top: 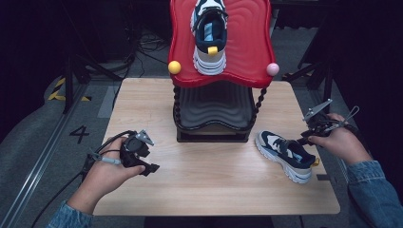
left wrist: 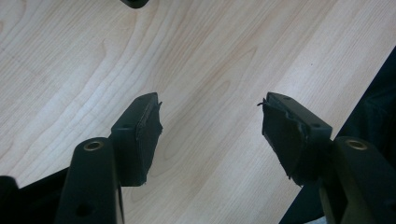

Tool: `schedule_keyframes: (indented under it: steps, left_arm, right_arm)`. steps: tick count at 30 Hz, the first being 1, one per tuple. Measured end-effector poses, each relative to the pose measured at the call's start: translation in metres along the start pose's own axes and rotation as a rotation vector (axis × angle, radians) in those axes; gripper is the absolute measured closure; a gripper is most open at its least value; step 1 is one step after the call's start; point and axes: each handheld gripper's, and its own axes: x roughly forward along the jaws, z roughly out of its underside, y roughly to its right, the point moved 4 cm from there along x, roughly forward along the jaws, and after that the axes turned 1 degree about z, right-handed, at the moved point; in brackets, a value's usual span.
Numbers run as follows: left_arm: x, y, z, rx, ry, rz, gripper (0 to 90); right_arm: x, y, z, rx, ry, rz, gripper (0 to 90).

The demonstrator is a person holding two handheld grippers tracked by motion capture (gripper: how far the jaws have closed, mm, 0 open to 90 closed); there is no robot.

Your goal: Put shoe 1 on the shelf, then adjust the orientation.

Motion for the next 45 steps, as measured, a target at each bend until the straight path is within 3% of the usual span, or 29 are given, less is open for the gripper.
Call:
schedule_keyframes:
  steps: [4, 10, 18, 22, 25, 26, 28, 31, 33, 34, 35, 38, 39, 43, 45]
  left_arm:
    - [0.002, 0.001, 0.000, -0.002, 0.001, 0.007, 37.9]
    - [0.005, 0.003, -0.001, 0.002, 0.000, 0.014, 37.9]
    - [0.007, 0.005, -0.003, 0.009, 0.003, 0.020, 37.8]
    - [0.010, 0.004, -0.003, 0.016, 0.003, 0.024, 37.8]
    - [0.010, 0.005, -0.003, 0.016, 0.001, 0.024, 37.7]
    - [0.011, 0.004, -0.003, 0.016, 0.002, 0.026, 37.7]
    - [0.011, 0.004, -0.003, 0.016, 0.000, 0.026, 37.7]
    - [0.011, 0.002, -0.002, 0.012, -0.002, 0.023, 37.8]
    - [0.012, 0.001, -0.002, 0.014, -0.003, 0.023, 37.7]
    - [0.012, 0.001, -0.002, 0.007, -0.005, 0.027, 37.8]
    - [0.013, 0.000, -0.002, 0.013, -0.003, 0.024, 37.8]
    - [0.017, 0.001, -0.002, 0.010, -0.004, 0.038, 37.7]
    - [0.017, 0.001, -0.002, 0.010, -0.004, 0.038, 37.7]
    - [0.018, 0.001, -0.001, 0.010, -0.005, 0.041, 37.5]
    - [0.019, -0.001, 0.001, 0.002, -0.010, 0.044, 37.0]
  right_arm:
    - [-0.021, -0.014, 0.008, -0.018, 0.048, -0.014, 58.8]
    - [-0.043, -0.035, 0.027, -0.009, 0.053, -0.044, 56.2]
    - [-0.049, -0.050, 0.049, 0.013, -0.007, -0.048, 53.5]
    - [-0.039, -0.053, 0.062, 0.049, -0.045, -0.065, 55.5]
    - [-0.032, -0.051, 0.063, 0.058, -0.049, -0.069, 58.6]
    - [-0.029, -0.050, 0.064, 0.059, -0.063, -0.052, 73.3]
    - [-0.029, -0.049, 0.064, 0.063, -0.076, -0.040, 74.0]
    - [-0.032, -0.054, 0.060, 0.059, -0.069, -0.038, 83.5]
    - [-0.035, -0.062, 0.056, 0.037, -0.062, -0.046, 83.4]
    - [-0.038, -0.074, 0.051, 0.009, -0.061, -0.078, 82.9]
    - [-0.038, -0.074, 0.051, 0.009, -0.061, -0.078, 82.9]
    - [-0.037, -0.095, 0.040, -0.039, -0.047, -0.132, 79.8]
    - [-0.037, -0.095, 0.040, -0.039, -0.047, -0.132, 79.8]
    - [-0.037, -0.103, 0.041, -0.032, -0.089, -0.170, 66.1]
    - [-0.044, -0.102, 0.039, -0.040, -0.073, -0.161, 63.4]
